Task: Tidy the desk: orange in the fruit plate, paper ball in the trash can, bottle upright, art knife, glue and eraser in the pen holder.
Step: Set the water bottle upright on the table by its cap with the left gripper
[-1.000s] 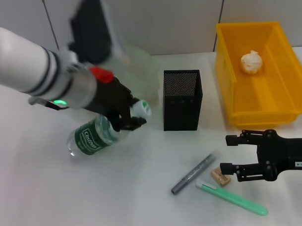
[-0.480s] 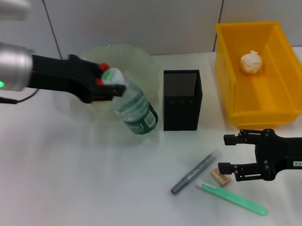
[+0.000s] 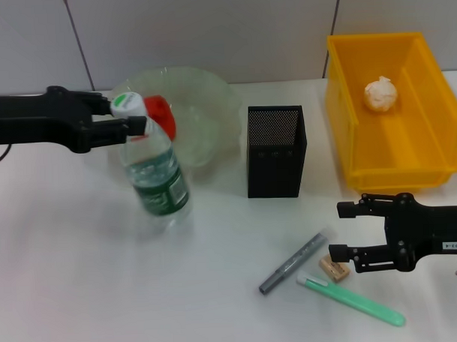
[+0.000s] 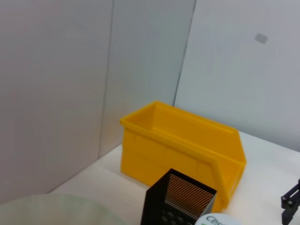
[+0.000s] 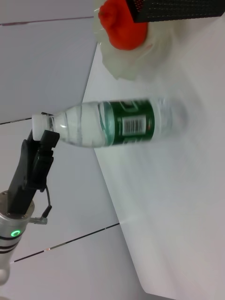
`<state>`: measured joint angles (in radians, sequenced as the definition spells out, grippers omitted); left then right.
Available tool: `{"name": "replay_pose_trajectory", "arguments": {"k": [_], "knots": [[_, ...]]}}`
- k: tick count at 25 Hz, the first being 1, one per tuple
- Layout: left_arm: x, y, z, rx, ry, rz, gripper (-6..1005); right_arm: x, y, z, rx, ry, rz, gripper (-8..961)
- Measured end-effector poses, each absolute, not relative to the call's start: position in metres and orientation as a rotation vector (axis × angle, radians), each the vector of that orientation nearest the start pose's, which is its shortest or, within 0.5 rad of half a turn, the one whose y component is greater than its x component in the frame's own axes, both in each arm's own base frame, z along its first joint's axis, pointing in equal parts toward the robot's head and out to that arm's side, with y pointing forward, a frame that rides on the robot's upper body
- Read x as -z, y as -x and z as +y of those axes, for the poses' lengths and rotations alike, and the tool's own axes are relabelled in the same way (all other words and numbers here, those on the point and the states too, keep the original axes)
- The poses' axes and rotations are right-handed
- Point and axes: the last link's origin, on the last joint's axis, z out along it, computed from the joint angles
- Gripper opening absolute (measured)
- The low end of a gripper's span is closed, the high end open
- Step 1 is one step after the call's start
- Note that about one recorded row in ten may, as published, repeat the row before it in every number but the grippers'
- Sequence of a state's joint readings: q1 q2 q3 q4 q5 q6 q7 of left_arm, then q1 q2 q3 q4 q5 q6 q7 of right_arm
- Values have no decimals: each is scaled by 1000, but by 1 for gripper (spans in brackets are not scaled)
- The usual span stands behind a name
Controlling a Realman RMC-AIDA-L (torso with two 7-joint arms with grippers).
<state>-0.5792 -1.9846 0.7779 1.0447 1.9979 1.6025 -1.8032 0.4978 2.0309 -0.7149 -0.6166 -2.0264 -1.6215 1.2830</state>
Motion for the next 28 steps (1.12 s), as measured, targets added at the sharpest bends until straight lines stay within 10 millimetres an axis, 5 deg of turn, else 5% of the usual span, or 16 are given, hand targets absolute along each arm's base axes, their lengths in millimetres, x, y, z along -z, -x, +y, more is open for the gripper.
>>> {"name": "replay_pose_trajectory", "arguments": {"k": [28], "knots": [[-85, 257, 361, 582, 2517, -562, 443, -3, -281, 309, -651, 2813, 548, 818]]}}
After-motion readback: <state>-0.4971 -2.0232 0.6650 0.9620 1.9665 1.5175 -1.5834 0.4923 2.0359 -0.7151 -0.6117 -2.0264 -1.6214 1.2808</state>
